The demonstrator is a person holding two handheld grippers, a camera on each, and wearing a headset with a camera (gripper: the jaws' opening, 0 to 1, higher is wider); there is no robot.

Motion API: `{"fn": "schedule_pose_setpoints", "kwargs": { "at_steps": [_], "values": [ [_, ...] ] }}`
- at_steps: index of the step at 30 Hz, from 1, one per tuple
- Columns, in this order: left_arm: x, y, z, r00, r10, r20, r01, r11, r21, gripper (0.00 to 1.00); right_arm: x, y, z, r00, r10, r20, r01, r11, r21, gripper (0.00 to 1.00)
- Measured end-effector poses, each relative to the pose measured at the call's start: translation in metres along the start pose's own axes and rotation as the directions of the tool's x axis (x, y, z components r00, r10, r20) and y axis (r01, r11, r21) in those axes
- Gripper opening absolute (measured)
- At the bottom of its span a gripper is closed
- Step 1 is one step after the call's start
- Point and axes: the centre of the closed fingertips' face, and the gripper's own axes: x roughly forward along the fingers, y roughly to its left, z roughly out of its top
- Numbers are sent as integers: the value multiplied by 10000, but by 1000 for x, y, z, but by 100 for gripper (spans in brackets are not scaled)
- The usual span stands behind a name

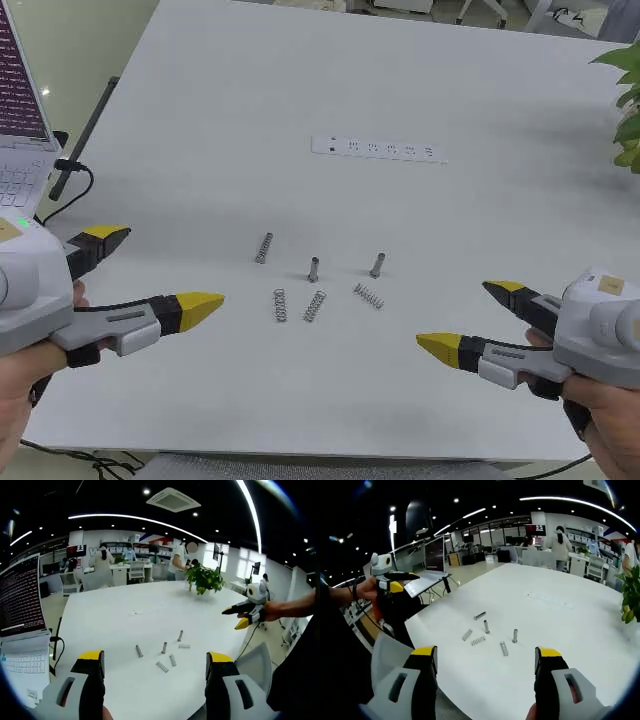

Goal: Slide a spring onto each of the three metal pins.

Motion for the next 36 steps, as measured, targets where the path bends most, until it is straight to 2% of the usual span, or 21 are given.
{"fn": "schedule_pose_setpoints", "kwargs": {
  "at_steps": [8,36],
  "values": [
    [-1,0,-2,10000,-22,-5,22,10000,-69,80,0,1,0,10000,4,-8,-4,10000,7,77],
    [-5,1,0,9998,54,173,-52,9999,-120,80,-2,5,0,10000,-1,53,1,10000,-1,75]
  ]
}}
